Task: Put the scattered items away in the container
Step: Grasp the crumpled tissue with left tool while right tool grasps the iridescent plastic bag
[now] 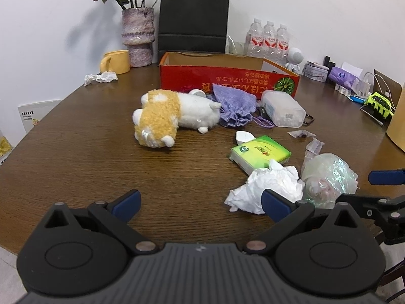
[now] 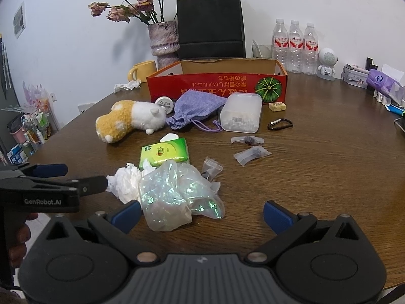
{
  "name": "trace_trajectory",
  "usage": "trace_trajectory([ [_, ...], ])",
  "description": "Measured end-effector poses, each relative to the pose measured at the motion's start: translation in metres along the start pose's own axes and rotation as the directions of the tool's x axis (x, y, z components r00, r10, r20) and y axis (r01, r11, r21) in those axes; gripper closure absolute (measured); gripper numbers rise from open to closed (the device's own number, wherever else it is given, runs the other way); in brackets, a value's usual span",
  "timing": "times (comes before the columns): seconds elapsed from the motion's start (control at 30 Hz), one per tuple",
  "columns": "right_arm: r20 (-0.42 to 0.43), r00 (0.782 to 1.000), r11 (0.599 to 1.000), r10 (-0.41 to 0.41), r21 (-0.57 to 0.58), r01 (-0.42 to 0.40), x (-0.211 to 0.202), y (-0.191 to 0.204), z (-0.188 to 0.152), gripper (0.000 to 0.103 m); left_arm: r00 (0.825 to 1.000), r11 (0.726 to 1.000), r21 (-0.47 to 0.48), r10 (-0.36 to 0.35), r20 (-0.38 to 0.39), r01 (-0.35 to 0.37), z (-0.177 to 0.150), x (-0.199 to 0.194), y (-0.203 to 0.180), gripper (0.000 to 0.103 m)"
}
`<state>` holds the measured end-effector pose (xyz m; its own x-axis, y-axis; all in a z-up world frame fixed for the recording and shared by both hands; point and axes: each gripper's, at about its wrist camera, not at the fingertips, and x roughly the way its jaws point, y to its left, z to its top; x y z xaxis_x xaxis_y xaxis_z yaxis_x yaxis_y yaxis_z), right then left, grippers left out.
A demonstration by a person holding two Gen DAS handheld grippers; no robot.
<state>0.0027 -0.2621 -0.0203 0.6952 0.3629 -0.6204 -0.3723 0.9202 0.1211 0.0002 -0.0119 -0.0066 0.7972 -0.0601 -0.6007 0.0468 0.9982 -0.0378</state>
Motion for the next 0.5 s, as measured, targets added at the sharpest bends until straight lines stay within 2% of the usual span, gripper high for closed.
trace_trajectory([
  [0.23,0.011,1.000,0.998,0.001,-0.060,0.000,0.011,0.007,0.001,0.000,0.997,0.996,0.057,-0.073,0.003,0.072,0.003,0.005,-0.015,0.000],
  [0.27,0.017,1.000,0.998,0.000,-0.062,0.001,0.012,0.006,0.002,0.000,0.998,0.996,0.063,-0.057,0.006,0.057,0.005,0.007,-0.017,0.000],
  [0.5,0.061,0.998,0.998,0.022,-0.060,-0.018,0.016,-0.001,0.002,0.012,0.996,0.995,0.030,-0.092,-0.016,0.092,0.012,0.025,-0.019,0.000],
])
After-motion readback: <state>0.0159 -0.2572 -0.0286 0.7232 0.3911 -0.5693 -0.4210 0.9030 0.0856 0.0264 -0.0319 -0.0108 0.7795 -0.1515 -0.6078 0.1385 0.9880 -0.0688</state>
